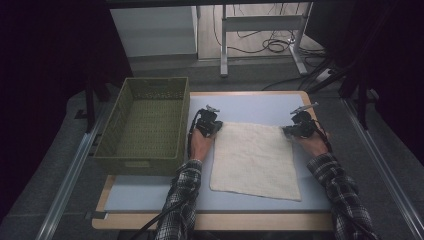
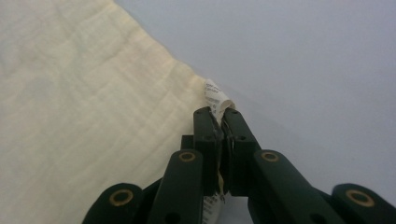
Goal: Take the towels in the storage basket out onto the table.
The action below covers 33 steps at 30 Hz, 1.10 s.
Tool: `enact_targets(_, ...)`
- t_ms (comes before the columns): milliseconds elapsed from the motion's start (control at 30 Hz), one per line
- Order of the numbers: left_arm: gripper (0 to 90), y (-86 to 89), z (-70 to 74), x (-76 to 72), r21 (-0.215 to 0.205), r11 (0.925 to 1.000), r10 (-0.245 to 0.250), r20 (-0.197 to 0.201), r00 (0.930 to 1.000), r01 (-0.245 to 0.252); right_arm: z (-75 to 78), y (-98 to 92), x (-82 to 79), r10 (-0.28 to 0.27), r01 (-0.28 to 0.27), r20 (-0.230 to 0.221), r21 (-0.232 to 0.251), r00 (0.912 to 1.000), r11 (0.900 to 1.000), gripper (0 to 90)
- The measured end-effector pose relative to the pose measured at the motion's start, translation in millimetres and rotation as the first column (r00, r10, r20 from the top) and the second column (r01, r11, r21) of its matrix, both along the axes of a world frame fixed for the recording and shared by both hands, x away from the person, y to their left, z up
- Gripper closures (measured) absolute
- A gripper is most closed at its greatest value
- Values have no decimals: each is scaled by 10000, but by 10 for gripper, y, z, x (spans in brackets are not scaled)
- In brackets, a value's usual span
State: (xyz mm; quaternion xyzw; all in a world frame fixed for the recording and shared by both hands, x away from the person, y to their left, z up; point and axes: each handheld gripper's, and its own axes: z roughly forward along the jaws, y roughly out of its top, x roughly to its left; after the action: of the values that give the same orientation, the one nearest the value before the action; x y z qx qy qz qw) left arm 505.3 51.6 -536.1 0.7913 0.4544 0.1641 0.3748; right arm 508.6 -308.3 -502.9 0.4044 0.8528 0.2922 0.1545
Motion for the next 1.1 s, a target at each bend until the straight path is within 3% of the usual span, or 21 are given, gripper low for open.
enact_targets(33, 881, -2, 23, -21, 139, 9999, 11, 212, 9998, -14, 14, -6, -22, 32, -32, 93, 52, 10000, 10000, 858)
enact_targets(133, 880, -1, 129, -85, 26, 9999, 97, 654, 9978, -99, 98, -57, -84, 20, -41, 373, 558, 9993, 9984, 858)
enact_targets(300, 880, -46, 299, -223, 518, 9987, -58, 1234, 9923, -6, 294, -137, -239, 33, -125, 801, 1146, 9968, 9933, 858)
enact_targets(567, 877, -85, 354, -520, 827, 9965, -275, 1716, 9848, 135, 390, -210, -593, 414, -524, 1071, 1025, 9934, 9934, 857)
enact_targets(967, 875, -115, 279, -988, 669, 9940, -970, 1725, 9802, 866, 307, -265, -1151, 889, -1007, 1047, 1133, 9905, 9884, 857)
enact_targets(1100, 874, -77, 224, -1154, 434, 9930, -1158, 1689, 9788, 1100, 282, -303, -1335, 903, -1033, 1030, 1284, 9906, 9863, 857)
